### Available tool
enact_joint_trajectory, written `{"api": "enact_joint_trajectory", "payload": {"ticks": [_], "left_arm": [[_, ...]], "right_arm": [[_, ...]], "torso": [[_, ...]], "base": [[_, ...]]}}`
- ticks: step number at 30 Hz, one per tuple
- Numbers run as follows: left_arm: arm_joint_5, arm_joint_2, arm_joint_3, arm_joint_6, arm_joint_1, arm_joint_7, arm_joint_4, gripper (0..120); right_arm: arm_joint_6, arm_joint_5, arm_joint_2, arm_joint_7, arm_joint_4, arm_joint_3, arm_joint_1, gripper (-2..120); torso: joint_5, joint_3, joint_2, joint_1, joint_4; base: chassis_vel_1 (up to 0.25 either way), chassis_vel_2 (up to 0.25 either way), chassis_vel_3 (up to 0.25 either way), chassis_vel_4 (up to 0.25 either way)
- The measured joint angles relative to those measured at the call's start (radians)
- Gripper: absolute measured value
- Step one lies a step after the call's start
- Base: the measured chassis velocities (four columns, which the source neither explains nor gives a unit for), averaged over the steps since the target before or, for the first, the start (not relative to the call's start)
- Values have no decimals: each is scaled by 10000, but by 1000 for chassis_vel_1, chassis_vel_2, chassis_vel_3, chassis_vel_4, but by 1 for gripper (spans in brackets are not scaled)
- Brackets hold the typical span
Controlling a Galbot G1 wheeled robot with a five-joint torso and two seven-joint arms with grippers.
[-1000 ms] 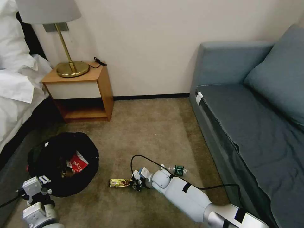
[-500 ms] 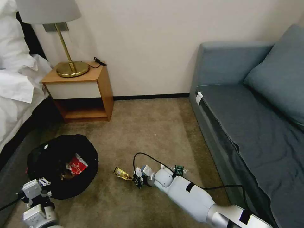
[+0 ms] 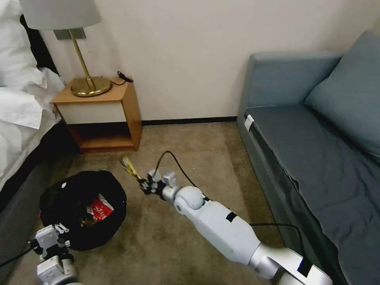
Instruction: Pick up the trash bin, then pick up the garbage on the floor and place it into the trash bin.
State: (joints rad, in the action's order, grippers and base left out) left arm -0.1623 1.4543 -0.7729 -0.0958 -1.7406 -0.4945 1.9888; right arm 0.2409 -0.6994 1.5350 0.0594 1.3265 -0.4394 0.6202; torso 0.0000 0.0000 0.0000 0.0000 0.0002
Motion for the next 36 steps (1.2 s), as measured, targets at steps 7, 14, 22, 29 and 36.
{"api": "enact_joint_trajectory", "payload": {"ticks": [7,14,22,29,36], "left_arm": [[21,98,65,183,232,29,-31,3],[-8,63,73,218,329,36,-73,3],[-51,42,62,203,296,43,-39,3],[-72,75,54,178,315,52,-29,3],[-73,76,48,151,329,54,-45,3]], "right_arm": [[417,-912,69,-227,1256,-431,370,0],[932,-1059,-128,-83,1858,-1252,656,0],[576,-102,72,-299,575,-1453,602,0],[274,377,189,-745,122,-1621,570,7],[127,823,155,-882,100,-1622,565,36]], "torso": [[-1,0,0,0,-1],[-1,0,0,0,-1],[-1,0,0,1,-1],[0,0,0,0,-1],[0,0,-1,0,-2]], "base": [[0,0,0,0],[0,0,0,0],[0,0,0,0],[0,0,0,0],[0,0,0,0]]}}
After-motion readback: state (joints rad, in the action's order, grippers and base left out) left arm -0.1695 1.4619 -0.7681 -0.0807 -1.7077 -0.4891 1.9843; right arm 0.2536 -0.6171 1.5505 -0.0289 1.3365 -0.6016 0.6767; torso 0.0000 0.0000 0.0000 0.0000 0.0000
